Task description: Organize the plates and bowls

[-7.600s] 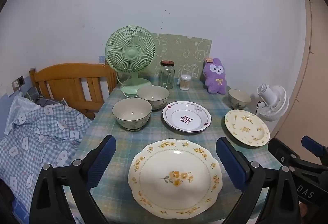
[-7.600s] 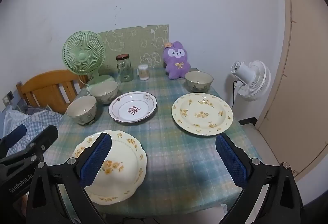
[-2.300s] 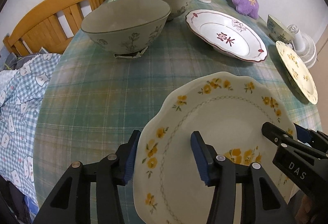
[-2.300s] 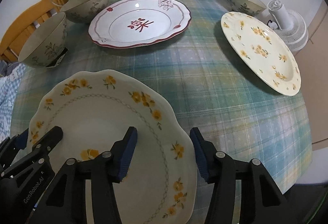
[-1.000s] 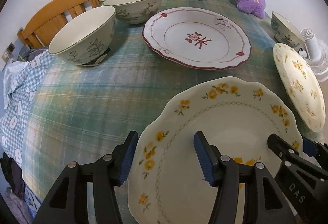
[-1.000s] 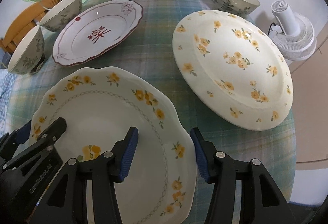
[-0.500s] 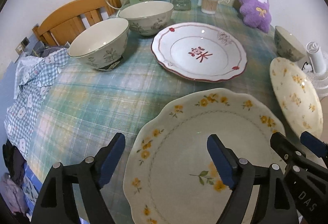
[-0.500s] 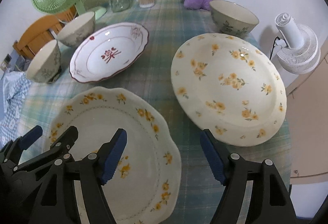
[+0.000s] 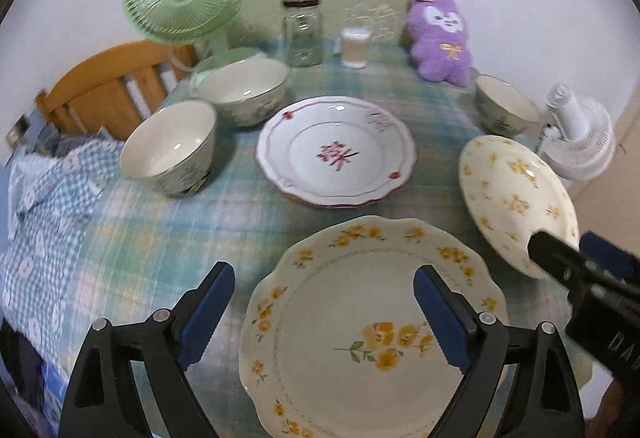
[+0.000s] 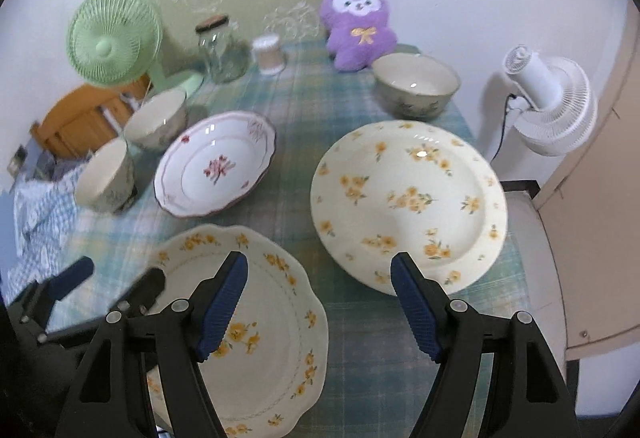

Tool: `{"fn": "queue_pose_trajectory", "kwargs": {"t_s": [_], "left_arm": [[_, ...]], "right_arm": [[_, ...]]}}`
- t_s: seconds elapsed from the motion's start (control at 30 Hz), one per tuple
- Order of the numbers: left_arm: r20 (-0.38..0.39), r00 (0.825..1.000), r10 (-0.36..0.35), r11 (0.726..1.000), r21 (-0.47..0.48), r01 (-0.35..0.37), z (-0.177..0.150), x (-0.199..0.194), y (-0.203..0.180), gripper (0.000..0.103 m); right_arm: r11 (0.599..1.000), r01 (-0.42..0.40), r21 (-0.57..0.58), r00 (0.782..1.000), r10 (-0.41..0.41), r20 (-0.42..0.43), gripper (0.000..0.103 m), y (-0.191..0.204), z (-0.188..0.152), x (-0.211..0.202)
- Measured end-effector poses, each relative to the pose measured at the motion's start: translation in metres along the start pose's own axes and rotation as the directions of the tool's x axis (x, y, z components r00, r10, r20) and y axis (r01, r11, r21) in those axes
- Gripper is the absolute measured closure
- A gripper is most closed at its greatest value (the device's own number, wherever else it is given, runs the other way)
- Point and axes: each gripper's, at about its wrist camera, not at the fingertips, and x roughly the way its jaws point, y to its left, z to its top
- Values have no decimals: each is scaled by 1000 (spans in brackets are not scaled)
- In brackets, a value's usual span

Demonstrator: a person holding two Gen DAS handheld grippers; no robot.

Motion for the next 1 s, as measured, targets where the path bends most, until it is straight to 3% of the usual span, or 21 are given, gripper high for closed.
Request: {"fn": "queue_pose_trajectory", "kwargs": {"t_s": [0.17, 0.43, 1.0], "left_arm": [[28, 998, -63, 997, 51, 61, 7, -10, -15, 11], [70, 992, -105, 992, 79, 99, 26, -18, -52, 11], [37, 998, -59, 998, -14, 60, 52, 27, -138, 13]], "right_arm": [[997, 59, 45, 998, -61, 35, 26, -12, 2, -15], [997, 71, 43, 994, -74, 79, 26, -42, 18, -25], [999, 25, -20, 1000, -25, 16, 26, -128, 63, 31]]}}
